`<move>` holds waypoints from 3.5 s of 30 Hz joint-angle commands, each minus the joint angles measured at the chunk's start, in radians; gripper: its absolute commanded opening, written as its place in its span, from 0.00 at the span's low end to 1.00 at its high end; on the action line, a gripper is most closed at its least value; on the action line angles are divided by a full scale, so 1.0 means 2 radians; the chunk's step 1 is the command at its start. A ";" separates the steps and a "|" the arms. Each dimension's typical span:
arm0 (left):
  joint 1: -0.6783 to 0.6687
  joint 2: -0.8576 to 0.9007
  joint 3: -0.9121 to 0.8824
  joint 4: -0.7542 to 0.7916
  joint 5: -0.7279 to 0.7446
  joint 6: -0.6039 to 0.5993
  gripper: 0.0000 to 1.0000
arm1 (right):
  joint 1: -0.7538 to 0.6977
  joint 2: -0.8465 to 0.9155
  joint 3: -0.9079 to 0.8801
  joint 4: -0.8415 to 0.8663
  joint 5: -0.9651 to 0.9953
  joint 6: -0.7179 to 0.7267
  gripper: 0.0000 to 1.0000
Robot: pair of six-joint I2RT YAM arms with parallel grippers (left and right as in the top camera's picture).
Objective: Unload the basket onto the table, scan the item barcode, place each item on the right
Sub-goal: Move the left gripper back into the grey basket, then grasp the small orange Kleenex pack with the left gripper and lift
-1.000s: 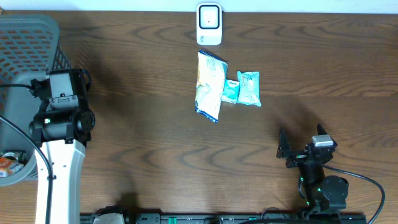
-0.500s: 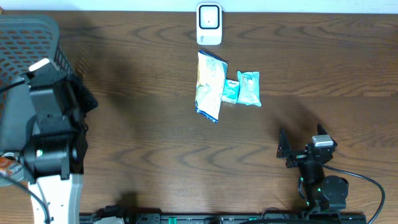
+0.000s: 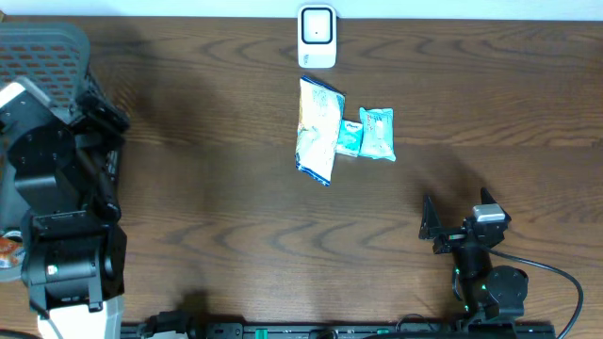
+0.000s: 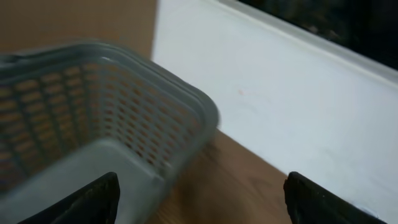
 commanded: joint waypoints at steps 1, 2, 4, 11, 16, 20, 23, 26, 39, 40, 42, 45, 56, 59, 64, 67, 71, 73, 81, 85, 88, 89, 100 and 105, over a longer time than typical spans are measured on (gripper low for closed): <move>0.011 0.012 0.038 0.010 -0.064 0.007 0.90 | 0.004 -0.002 -0.001 -0.002 -0.003 0.003 0.99; 0.017 0.018 0.051 0.010 -0.067 0.013 0.92 | 0.004 -0.002 -0.001 -0.002 -0.003 0.003 0.99; 0.032 0.030 0.075 0.010 -0.066 0.016 0.95 | 0.004 -0.002 -0.001 -0.002 -0.003 0.003 0.99; 0.120 0.100 0.172 -0.044 -0.066 0.016 0.97 | 0.004 -0.002 -0.001 -0.002 -0.003 0.003 0.99; 0.195 0.166 0.202 -0.113 -0.066 0.016 0.98 | 0.004 -0.002 -0.001 -0.002 -0.003 0.003 0.99; 0.244 0.212 0.202 -0.141 -0.060 0.003 0.99 | 0.004 -0.002 -0.001 -0.002 -0.003 0.003 0.99; 0.277 0.241 0.202 -0.156 -0.024 -0.015 0.99 | 0.004 -0.002 -0.001 -0.002 -0.003 0.003 0.99; 0.308 0.273 0.202 -0.186 -0.010 -0.014 0.99 | 0.004 -0.002 -0.001 -0.002 -0.003 0.003 0.99; 0.364 0.386 0.198 -0.267 -0.007 -0.015 0.98 | 0.004 -0.002 -0.001 -0.002 -0.003 0.003 0.99; 0.364 0.392 0.198 -0.269 -0.002 -0.015 0.98 | 0.004 -0.002 -0.001 -0.002 -0.003 0.003 0.99; 0.364 0.401 0.197 -0.269 0.009 -0.014 0.97 | 0.004 -0.002 -0.001 -0.002 -0.003 0.003 0.99; 0.364 0.414 0.192 -0.271 0.014 -0.014 0.98 | 0.004 -0.002 -0.001 -0.002 -0.003 0.003 0.99; 0.364 0.456 0.165 -0.273 0.014 -0.014 0.98 | 0.004 -0.002 -0.001 -0.002 -0.003 0.003 0.99; 0.364 0.460 0.164 -0.274 0.014 -0.014 0.98 | 0.004 -0.002 -0.001 -0.002 -0.003 0.003 0.99; 0.365 0.461 0.156 -0.272 -0.004 -0.015 0.97 | 0.004 -0.002 -0.001 -0.002 -0.003 0.003 0.99; 0.367 0.461 0.143 -0.266 -0.004 -0.016 0.97 | 0.004 -0.002 -0.001 -0.002 -0.003 0.003 0.99; 0.367 0.461 0.119 -0.248 -0.004 -0.016 0.97 | 0.004 -0.002 -0.001 -0.002 -0.003 0.003 0.99; 0.367 0.461 0.106 -0.235 -0.004 -0.016 0.97 | 0.004 -0.002 -0.001 -0.002 -0.003 0.003 0.99; 0.369 0.461 0.094 -0.202 -0.005 -0.015 0.97 | 0.004 -0.002 -0.001 -0.002 -0.003 0.003 0.99; 0.378 0.461 0.094 -0.195 -0.005 -0.014 0.97 | 0.004 -0.002 -0.001 -0.002 -0.003 0.003 0.99; 0.390 0.461 0.094 -0.194 -0.005 -0.014 0.93 | 0.004 -0.002 -0.001 -0.002 -0.003 0.003 0.99; 0.395 0.461 0.094 -0.194 -0.004 -0.014 0.93 | 0.004 -0.002 -0.001 -0.002 -0.003 0.003 0.99; 0.436 0.462 0.094 -0.206 0.003 -0.014 0.85 | 0.004 -0.002 -0.001 -0.002 -0.003 0.003 0.99; 0.437 0.469 0.094 -0.204 0.048 -0.014 0.83 | 0.004 -0.002 -0.001 -0.002 -0.003 0.003 0.99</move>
